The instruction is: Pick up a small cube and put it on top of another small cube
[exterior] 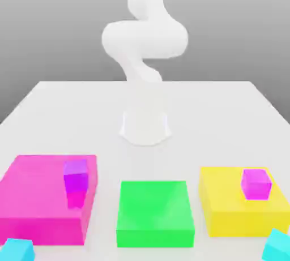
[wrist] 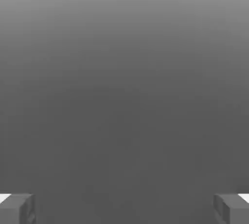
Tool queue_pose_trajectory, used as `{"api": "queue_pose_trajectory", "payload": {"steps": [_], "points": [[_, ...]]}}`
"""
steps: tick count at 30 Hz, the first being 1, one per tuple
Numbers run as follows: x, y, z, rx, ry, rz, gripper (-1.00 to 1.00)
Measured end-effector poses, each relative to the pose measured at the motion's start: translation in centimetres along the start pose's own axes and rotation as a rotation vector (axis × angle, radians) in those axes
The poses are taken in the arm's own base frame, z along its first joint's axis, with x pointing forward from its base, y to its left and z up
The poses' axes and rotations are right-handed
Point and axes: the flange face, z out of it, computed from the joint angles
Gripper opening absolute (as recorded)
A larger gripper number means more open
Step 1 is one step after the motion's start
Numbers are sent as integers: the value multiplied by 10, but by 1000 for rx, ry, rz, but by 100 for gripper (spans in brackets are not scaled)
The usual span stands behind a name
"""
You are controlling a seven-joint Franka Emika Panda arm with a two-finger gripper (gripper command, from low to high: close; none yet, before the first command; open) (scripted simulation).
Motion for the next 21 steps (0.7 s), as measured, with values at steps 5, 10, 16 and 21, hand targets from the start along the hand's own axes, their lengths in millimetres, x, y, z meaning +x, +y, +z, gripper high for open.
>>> {"api": "queue_pose_trajectory", "payload": {"steps": [5,10,16,21], "points": [[28,24,85,-59,-116,20,0],[44,59,167,-125,-213,42,0],[51,115,259,-217,-307,68,0],[50,176,326,-307,-366,91,0]]}}
